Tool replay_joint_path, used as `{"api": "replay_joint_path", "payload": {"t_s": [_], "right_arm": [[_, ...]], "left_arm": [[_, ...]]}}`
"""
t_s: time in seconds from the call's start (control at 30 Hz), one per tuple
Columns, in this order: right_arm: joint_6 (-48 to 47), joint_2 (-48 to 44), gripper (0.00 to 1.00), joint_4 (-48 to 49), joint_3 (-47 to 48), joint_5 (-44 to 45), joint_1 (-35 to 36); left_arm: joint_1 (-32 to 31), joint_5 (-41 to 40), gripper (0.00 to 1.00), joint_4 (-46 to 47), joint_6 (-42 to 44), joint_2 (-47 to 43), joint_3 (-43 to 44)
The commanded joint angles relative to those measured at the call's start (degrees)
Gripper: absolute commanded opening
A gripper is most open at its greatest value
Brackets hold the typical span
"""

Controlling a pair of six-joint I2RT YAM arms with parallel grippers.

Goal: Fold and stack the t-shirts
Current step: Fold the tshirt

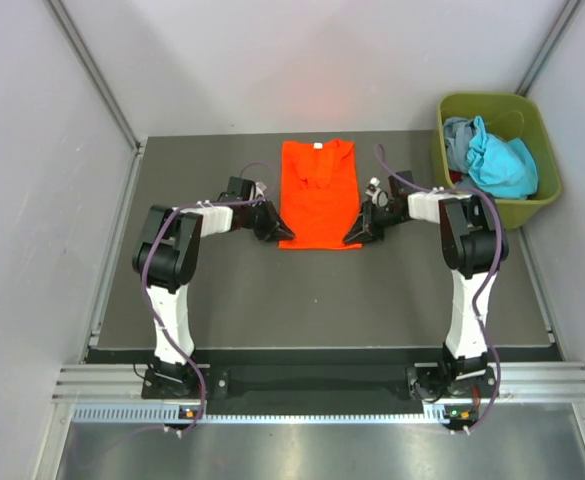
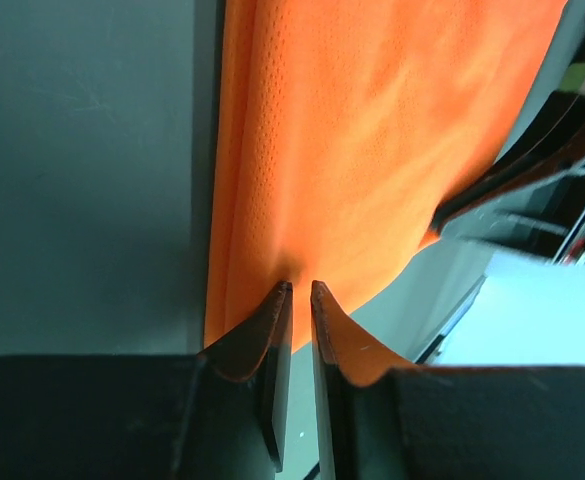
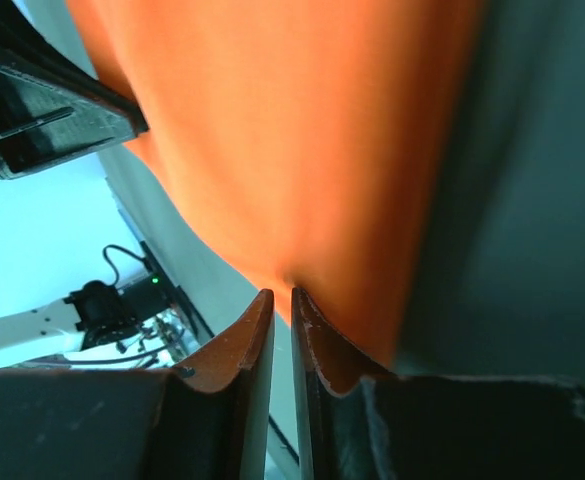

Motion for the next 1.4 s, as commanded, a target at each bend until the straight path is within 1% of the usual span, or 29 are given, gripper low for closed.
{"api": "replay_joint_path", "payload": {"t_s": [0.0, 0.03, 0.07, 0.13, 0.23, 0.3, 0.37, 0.43, 0.57, 0.7, 0.77, 0.83, 0.93, 1.0, 1.07, 1.1, 1.13, 1.2, 1.27, 1.3, 1.33, 1.37], "right_arm": [[-7.84, -2.46, 0.14, -3.69, -1.01, 2.92, -2.06], [-9.08, -3.16, 0.14, -4.91, -1.10, 3.80, -2.32], [-10.23, -3.69, 0.14, -7.45, -1.02, 4.59, -2.67], [-12.69, -5.44, 0.15, -9.22, -0.75, 5.39, -2.67], [-11.56, -8.42, 0.16, -9.59, -0.23, 3.90, -2.33], [-9.20, -9.66, 0.17, -8.54, 0.47, 3.37, -1.27], [-7.17, -10.02, 0.18, -6.08, 1.44, 1.80, 0.39], [-4.01, -8.53, 0.18, -3.01, 1.97, 0.56, 1.71], [-2.86, -5.19, 0.18, -1.68, 2.06, 0.46, 2.07], [-7.67, -4.04, 0.18, -4.92, 0.14, 4.24, 1.37], [-9.53, -4.30, 0.18, -6.68, -1.19, 6.95, 0.40], [-11.64, -5.71, 0.19, -7.38, -3.91, 8.63, -0.39], [-13.31, -8.69, 0.20, -9.05, -6.02, 12.15, -1.88], [-13.84, -11.75, 0.21, -9.58, -5.94, 13.39, -1.88], [-12.71, -13.53, 0.24, -9.41, -5.41, 13.48, -1.54], [-12.35, -14.40, 0.25, -9.32, -4.11, 13.39, -1.45], [-11.74, -14.50, 0.27, -8.71, -3.31, 13.30, -1.27], [-9.28, -13.02, 0.28, -7.22, -0.77, 11.46, -1.27], [-6.04, -11.08, 0.28, -4.41, 1.26, 9.54, -1.18], [-4.89, -8.72, 0.29, -2.05, 3.36, 8.83, -1.27], [-3.57, -7.40, 0.28, -0.63, 4.34, 8.12, -1.27], [-1.21, -6.08, 0.28, 0.60, 5.48, 7.07, -1.27]], "left_arm": [[0.28, -2.73, 0.19, -6.43, 6.81, -1.51, -0.45], [0.28, -3.87, 0.19, -8.10, 7.87, -1.87, -0.11], [0.28, -3.80, 0.19, -9.25, 9.53, -3.18, -0.02], [0.28, -3.18, 0.20, -10.40, 10.25, -5.02, -0.28], [0.19, -0.37, 0.21, -9.71, 8.68, -8.11, -0.02], [0.19, 0.77, 0.22, -7.78, 5.52, -9.43, -0.19], [0.10, 1.74, 0.22, -2.95, 1.84, -9.43, -0.80], [-0.25, 2.79, 0.22, 1.08, -1.07, -7.51, -0.72], [-0.42, 3.85, 0.21, 4.01, -3.72, -3.63, -1.33], [-0.34, 1.40, 0.20, 2.34, -0.65, -2.66, -3.52], [-0.25, 0.16, 0.20, 1.55, 1.10, -3.80, -5.19], [-0.25, -1.76, 0.20, -0.55, 3.73, -5.55, -7.57], [-0.25, -3.62, 0.20, -5.30, 8.03, -8.27, -8.37], [-0.25, -4.06, 0.20, -5.31, 8.40, -10.56, -8.37], [-0.25, -2.75, 0.21, -4.61, 7.97, -12.68, -7.32], [-0.25, -2.57, 0.22, -4.17, 7.53, -12.85, -5.40], [-0.16, -2.22, 0.22, -2.43, 5.87, -12.51, -4.42], [0.01, -0.03, 0.23, 1.09, 3.32, -10.85, -1.27], [0.10, 1.73, 0.23, 6.35, -0.72, -6.11, 1.38], [0.19, 2.96, 0.23, 7.60, -1.95, -4.09, 4.61], [0.28, 3.41, 0.23, 9.00, -4.23, -0.41, 6.03], [0.37, 3.76, 0.23, 12.59, -5.30, 1.45, 7.35]]}}
